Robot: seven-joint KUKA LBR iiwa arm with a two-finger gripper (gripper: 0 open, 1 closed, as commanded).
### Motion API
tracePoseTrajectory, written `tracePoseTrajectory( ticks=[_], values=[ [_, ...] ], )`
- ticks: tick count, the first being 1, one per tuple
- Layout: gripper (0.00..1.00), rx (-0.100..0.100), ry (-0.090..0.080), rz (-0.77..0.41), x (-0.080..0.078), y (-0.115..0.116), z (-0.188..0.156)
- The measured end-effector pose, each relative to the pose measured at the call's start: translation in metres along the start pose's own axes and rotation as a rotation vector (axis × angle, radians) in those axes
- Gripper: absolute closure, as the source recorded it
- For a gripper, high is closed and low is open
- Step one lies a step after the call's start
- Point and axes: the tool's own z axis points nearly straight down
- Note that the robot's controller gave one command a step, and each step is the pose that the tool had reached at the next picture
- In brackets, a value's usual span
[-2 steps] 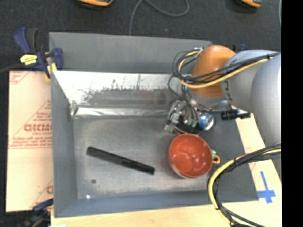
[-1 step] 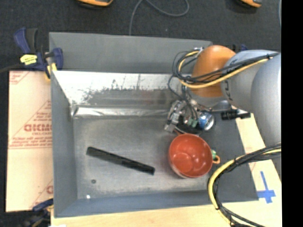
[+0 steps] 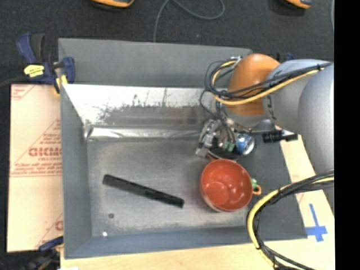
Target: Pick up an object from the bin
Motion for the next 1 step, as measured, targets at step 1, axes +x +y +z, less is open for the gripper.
tracePoseTrajectory(
  ticks=[1],
  values=[
    [1.00, 0.000, 0.000, 0.000, 0.0000, -0.0001, 0.0000]
  ],
)
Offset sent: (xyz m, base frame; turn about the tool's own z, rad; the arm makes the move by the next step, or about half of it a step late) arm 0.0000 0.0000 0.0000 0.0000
